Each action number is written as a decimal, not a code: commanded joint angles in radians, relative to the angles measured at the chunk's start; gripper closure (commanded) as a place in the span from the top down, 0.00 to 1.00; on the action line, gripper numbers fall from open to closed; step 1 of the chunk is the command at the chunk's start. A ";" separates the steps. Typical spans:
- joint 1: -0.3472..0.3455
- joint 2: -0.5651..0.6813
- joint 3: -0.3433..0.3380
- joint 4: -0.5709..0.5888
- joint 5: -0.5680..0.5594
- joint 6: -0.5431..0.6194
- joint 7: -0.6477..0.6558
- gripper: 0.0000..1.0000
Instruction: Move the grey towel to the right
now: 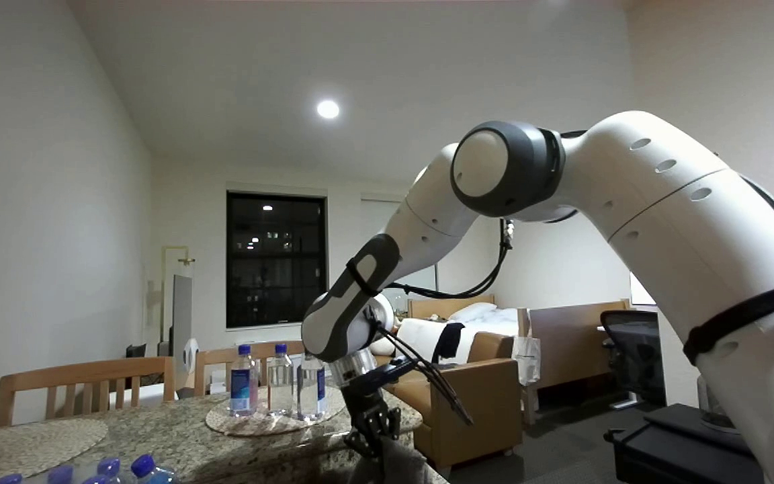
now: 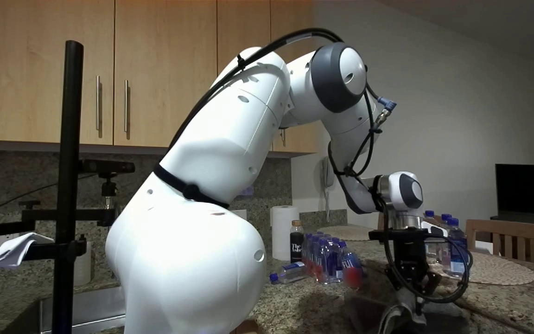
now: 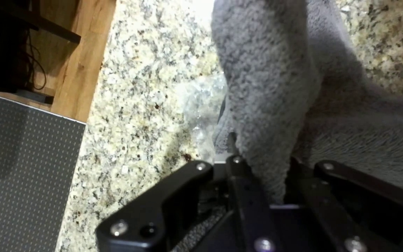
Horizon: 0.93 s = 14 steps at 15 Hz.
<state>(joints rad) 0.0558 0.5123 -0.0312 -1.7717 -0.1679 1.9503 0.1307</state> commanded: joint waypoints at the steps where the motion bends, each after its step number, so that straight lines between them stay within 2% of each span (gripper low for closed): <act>1: -0.012 -0.062 -0.007 -0.049 -0.017 -0.027 -0.049 0.09; 10: -0.055 -0.145 -0.019 -0.070 -0.002 -0.075 -0.117 0.09; 14: -0.062 -0.145 -0.026 -0.087 -0.020 -0.098 -0.112 0.10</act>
<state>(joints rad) 0.0035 0.4022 -0.0561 -1.8086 -0.1679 1.8775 0.0442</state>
